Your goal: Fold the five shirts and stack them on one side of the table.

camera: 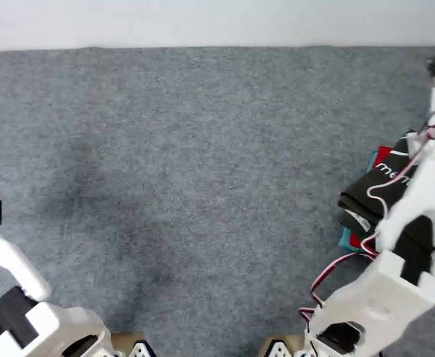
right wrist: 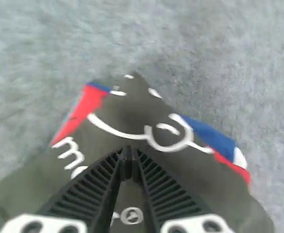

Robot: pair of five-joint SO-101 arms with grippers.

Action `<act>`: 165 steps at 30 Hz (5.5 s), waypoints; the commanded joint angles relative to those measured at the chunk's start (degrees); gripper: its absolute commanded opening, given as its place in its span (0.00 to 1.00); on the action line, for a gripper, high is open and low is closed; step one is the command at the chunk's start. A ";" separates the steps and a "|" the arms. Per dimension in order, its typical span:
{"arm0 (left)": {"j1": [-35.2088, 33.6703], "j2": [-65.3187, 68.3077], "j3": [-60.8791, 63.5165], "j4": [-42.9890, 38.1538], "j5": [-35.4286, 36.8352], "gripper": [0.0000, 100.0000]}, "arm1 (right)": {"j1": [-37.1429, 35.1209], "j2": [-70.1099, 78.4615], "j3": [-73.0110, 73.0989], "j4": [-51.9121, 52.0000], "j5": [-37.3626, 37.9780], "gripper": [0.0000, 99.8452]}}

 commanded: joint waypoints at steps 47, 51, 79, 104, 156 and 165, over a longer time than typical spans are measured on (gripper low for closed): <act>0.35 -2.99 -0.31 0.79 -0.53 0.02 | 8.66 -29.14 12.22 35.03 -0.53 0.01; 0.35 -2.99 -0.48 0.79 -0.53 0.02 | 4.70 -32.75 11.96 35.30 -0.79 0.01; 33.05 -33.67 12.62 6.07 32.18 0.01 | -19.65 -57.10 24.00 33.71 -35.96 0.01; 46.15 -79.74 68.79 -37.01 22.68 0.01 | -28.97 -96.31 83.25 -4.35 -35.78 0.01; 46.86 -101.45 94.37 -22.07 27.69 0.01 | -44.70 -121.54 116.48 8.48 -35.52 0.01; 41.49 -101.45 94.37 -22.33 27.69 0.01 | -44.70 -121.54 116.48 8.48 -35.52 0.01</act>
